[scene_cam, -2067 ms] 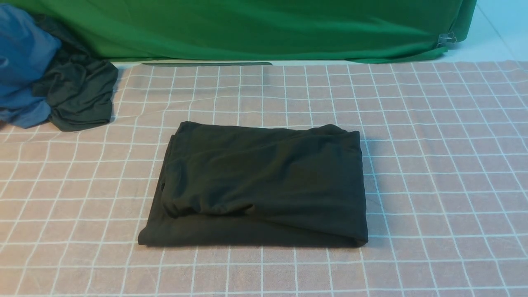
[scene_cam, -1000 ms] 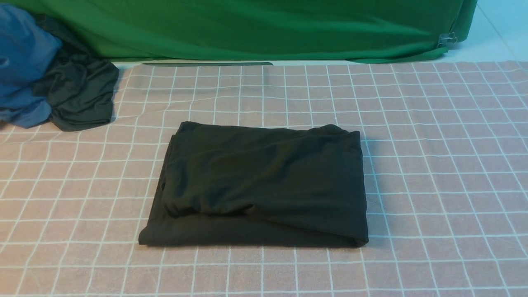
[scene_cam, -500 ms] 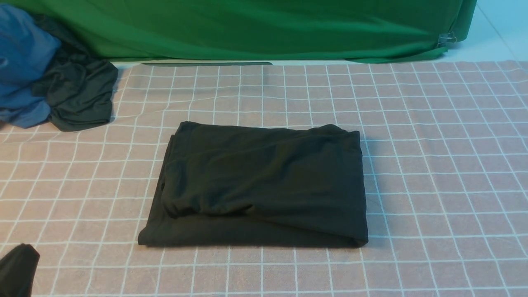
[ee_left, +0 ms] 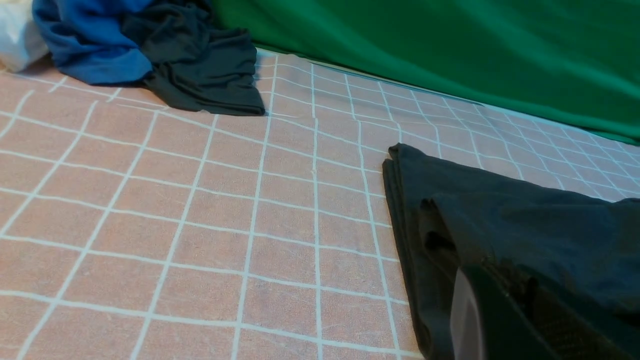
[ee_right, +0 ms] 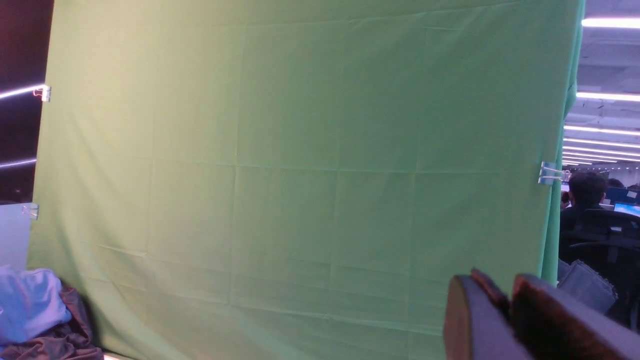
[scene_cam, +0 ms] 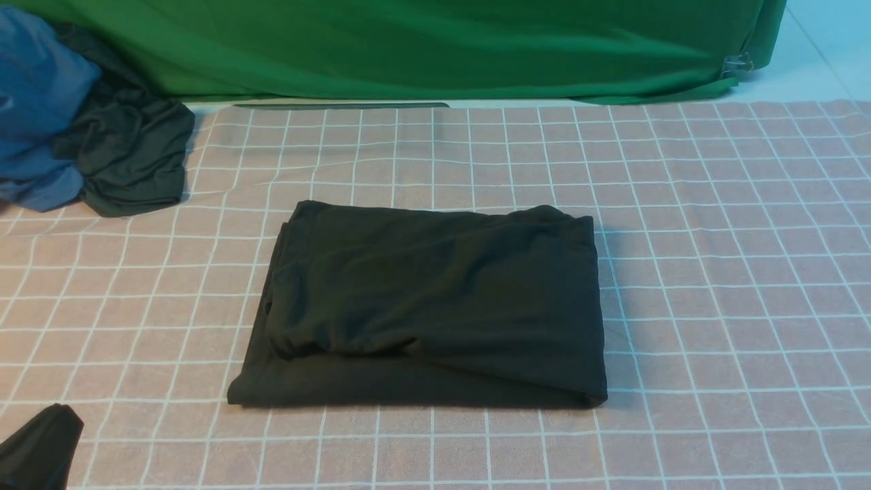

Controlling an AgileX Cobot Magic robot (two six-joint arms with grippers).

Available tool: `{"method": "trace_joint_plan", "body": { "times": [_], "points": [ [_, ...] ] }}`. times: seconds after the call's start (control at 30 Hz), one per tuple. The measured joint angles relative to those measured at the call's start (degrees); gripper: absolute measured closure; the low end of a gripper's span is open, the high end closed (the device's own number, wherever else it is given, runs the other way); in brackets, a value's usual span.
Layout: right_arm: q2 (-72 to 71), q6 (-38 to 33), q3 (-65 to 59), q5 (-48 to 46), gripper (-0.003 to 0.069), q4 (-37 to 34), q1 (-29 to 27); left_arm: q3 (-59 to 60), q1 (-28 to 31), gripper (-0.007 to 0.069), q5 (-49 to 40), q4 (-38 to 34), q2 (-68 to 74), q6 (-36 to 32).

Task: Fold a long-sleeved shirt over a pink coffee tablecloth.

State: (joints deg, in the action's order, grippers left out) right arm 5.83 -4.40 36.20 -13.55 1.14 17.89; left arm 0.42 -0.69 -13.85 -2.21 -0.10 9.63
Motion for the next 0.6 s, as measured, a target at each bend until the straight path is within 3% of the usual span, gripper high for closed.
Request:
{"method": "trace_joint_plan", "body": {
  "times": [0.6],
  "points": [
    [0.00,0.08,0.00,0.00,0.0445,0.00,0.00,0.00,0.00,0.0610,0.12,-0.13,0.00,-0.46]
  ]
}}
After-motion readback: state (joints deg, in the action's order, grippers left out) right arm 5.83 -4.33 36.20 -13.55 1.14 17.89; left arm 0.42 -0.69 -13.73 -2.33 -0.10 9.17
